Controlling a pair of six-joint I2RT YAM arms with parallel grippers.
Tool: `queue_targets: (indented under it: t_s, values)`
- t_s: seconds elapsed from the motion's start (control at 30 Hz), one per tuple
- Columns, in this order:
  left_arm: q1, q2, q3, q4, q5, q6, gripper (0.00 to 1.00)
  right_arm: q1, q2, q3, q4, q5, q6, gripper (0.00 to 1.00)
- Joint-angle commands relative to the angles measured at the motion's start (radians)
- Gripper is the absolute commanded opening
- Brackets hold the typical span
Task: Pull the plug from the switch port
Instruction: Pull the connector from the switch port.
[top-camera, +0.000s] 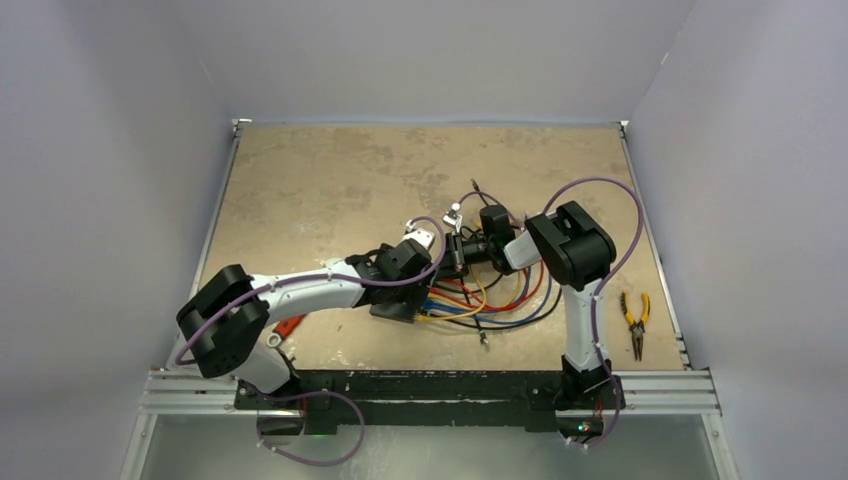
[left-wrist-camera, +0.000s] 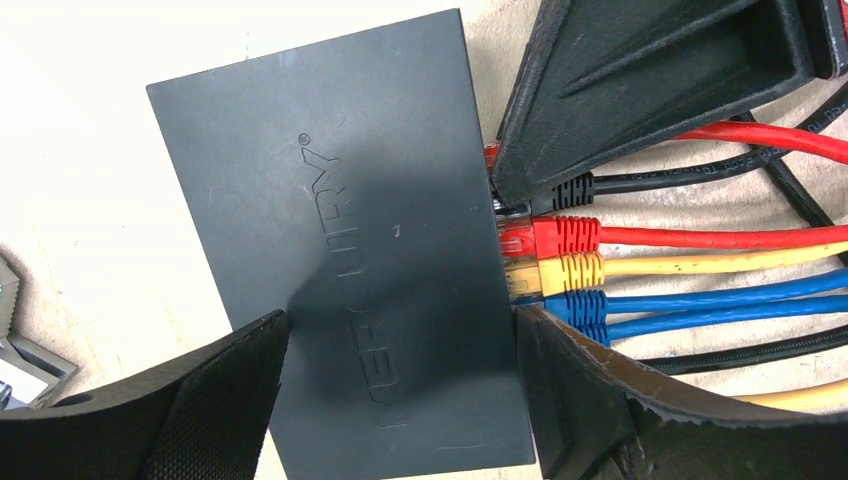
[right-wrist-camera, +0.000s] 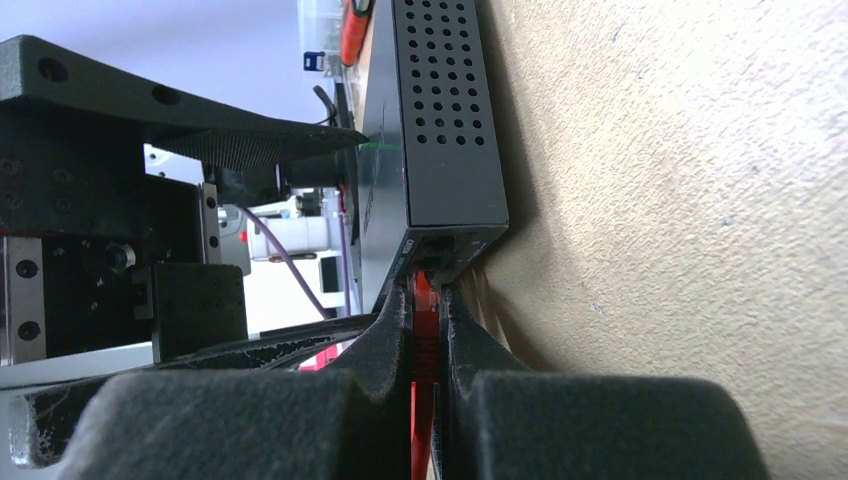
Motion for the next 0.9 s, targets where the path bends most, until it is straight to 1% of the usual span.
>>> queue_targets:
  t_s: [0.0, 0.13, 0.27, 0.57, 0.77, 0.87]
  values:
    - [0.002, 0.055, 0.011, -0.046, -0.09, -0.023, 0.79, 0.023, 0.042, -0.014, -0.085, 0.143, -0.167, 0.0]
    - [0.003, 0.069, 0.017, -0.09, -0.157, -0.031, 0.76, 0.022, 0.028, -0.013, -0.114, 0.151, -0.192, 0.0]
    - [0.003, 0.073, 0.016, -0.121, -0.194, -0.044, 0.7, 0.022, 0.014, -0.022, -0.142, 0.154, -0.212, 0.0]
    - [0.004, 0.064, -0.012, -0.147, -0.219, -0.078, 0.61, 0.021, -0.011, -0.044, -0.146, 0.151, -0.223, 0.0]
    - [0.008, 0.064, -0.02, -0.153, -0.222, -0.092, 0.59, 0.021, -0.04, -0.07, -0.157, 0.15, -0.238, 0.0]
    - [0.017, 0.067, -0.025, -0.152, -0.217, -0.097, 0.55, 0.019, -0.059, -0.083, -0.169, 0.156, -0.248, 0.0]
